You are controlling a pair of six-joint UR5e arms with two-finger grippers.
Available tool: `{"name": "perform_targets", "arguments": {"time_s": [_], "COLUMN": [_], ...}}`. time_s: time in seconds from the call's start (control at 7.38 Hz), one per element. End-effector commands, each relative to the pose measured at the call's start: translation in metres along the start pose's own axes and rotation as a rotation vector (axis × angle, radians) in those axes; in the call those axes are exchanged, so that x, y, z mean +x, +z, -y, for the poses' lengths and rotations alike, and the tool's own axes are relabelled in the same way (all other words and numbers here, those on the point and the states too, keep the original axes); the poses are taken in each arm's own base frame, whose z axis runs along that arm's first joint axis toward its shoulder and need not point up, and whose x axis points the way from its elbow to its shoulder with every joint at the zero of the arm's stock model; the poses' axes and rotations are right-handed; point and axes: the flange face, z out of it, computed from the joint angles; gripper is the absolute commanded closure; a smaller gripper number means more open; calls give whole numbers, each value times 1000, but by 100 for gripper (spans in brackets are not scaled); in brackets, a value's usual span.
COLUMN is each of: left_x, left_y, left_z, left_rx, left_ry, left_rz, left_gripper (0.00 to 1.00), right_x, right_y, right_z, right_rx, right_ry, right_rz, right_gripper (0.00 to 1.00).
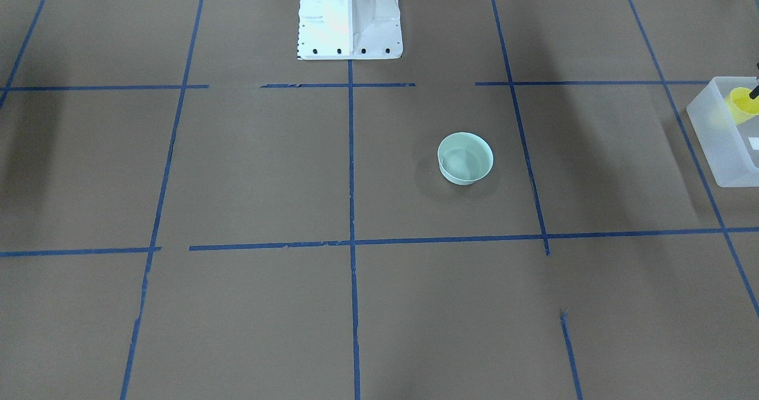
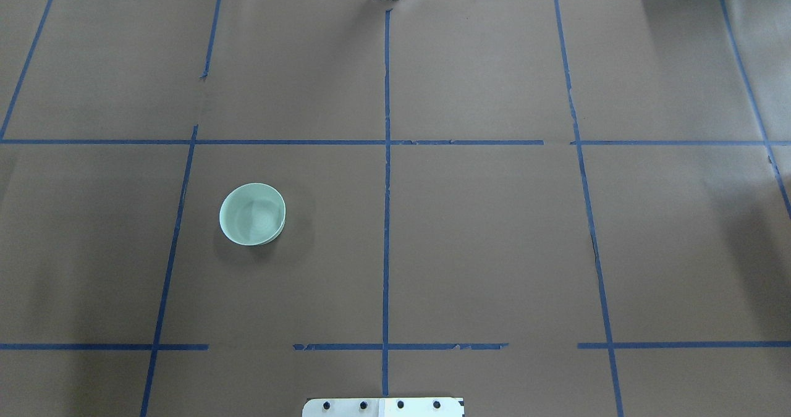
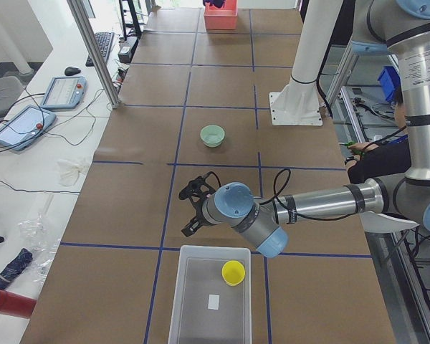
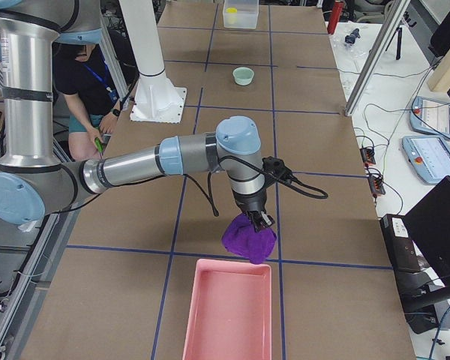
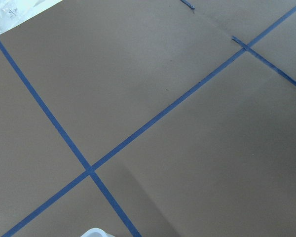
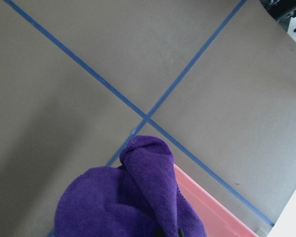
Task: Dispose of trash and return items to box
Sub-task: 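Carry the purple cloth into the pink bin and release it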
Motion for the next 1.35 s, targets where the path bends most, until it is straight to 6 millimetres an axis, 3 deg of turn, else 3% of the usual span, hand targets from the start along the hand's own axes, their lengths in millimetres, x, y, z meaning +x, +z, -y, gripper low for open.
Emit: {"name": "perform_targets", "arguments": {"time_s": [0.0,0.14,0.27,0.54,0.68,0.81,0.95,1.08,1.22], "left_x": [1,0,1,32,65,93,131,161,200], "left_y": [0,1,3,9,30,45,60,79,116], "left_z": [1,4,14,52,90,120,142,153,162], "left_rx": [0,2,7,21,21,30,37,40,34], "left_ry": [1,-1,-23,-106,-167,-238,-320,-408,-517], "left_rz": [-1,0,-3,-14,-27,-50,-59,-48,-40], "left_gripper": [0,0,0,0,0,0,0,4,14], "right_x": [28,36,31,23,9,-2,-15,-28,-37], "right_y": [44,76,87,89,100,107,112,122,128], "right_z": [-78,-101,-109,-96,-84,-59,-38,-38,-46], "right_rx": [-51,-38,-11,40,29,32,71,97,107], "right_ry": [2,135,241,409,475,485,506,509,500], "right_rz": [47,41,35,97,133,133,120,115,115], "right_gripper": [100,52,1,0,0,0,0,0,0]}}
